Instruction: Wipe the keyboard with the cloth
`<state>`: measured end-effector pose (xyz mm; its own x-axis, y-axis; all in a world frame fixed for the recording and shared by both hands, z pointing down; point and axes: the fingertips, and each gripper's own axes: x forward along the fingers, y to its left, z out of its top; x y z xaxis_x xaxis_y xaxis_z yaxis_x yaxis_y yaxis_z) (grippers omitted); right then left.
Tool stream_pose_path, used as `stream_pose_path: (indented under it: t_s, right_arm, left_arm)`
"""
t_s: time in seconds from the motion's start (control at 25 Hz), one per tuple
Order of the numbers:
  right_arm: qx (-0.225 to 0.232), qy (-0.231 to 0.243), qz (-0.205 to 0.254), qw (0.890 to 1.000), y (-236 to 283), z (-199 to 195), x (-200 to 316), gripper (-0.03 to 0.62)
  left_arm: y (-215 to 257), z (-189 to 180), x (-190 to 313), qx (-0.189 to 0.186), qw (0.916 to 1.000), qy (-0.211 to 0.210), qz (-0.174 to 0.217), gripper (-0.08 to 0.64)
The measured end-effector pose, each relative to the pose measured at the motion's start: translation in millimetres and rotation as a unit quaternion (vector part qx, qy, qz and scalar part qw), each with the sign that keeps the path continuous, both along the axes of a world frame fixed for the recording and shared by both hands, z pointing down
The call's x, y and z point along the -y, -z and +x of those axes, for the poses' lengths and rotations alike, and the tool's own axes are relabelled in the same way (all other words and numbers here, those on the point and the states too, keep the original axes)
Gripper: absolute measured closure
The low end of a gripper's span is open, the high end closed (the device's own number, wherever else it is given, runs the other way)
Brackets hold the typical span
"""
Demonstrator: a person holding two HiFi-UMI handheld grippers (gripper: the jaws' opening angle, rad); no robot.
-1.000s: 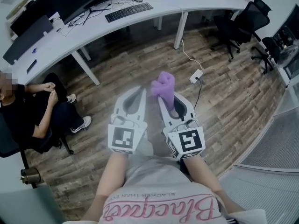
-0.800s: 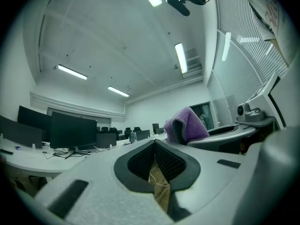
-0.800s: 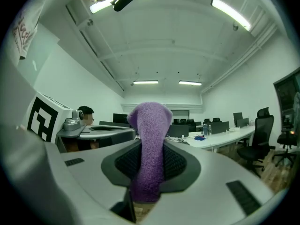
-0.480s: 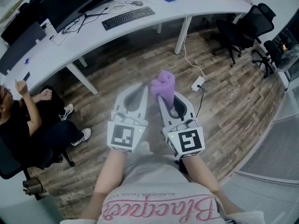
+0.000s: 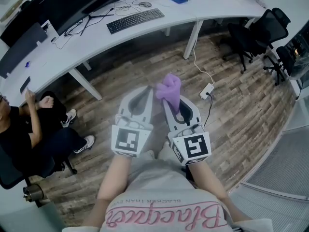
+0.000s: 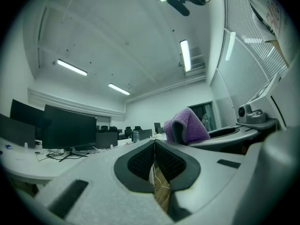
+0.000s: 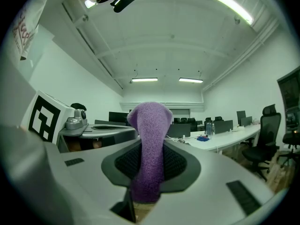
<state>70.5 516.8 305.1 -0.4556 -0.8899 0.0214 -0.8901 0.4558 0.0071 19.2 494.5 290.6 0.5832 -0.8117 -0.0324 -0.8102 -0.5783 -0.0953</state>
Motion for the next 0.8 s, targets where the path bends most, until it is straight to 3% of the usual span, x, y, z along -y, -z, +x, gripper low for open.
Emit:
stream_pose_path:
  t_s: [0.32,0.8]
  right_arm:
    - [0.006,0.024,0.009,1.000,6.3,19.4,52.0,0.502]
    - [0.017,0.077,0.013,0.997,10.1,57.1,192.6,0.502]
  left_arm:
    - [-0.3,18.8,50.0,0.006,0.9997,0.024,0.002,0.554]
    - [5.5,67.5,177.7,0.005,0.9971,0.075,0.011,0.554]
